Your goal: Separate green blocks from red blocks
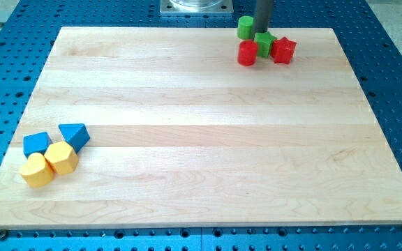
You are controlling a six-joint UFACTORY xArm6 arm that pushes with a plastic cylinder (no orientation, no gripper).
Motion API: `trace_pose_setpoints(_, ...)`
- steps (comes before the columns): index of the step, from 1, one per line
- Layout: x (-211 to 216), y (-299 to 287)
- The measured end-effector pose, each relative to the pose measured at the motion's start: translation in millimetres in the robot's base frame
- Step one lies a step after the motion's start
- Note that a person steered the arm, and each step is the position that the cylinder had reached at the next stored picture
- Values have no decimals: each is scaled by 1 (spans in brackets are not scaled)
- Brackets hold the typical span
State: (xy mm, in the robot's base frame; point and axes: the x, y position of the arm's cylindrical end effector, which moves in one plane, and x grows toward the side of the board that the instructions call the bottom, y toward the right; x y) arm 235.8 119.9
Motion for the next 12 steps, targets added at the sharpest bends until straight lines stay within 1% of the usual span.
trace_pose_setpoints(1, -16, 17)
trace_pose_setpoints(2, -43, 46)
trace_pose_setpoints(3, -45, 42)
trace_pose_setpoints(4, -43, 20)
trace_pose_setpoints(5, -39, -38)
trace_pose_setpoints(6, 34, -114)
trace_pose_setpoints(7, 59, -136)
trace_pose_setpoints(8, -12, -142)
trace_pose_setpoints(9, -44, -142)
trace_pose_setpoints(10, -42, -139)
trace_pose_setpoints(11, -43, -97)
trace_pose_setpoints(12, -44, -33)
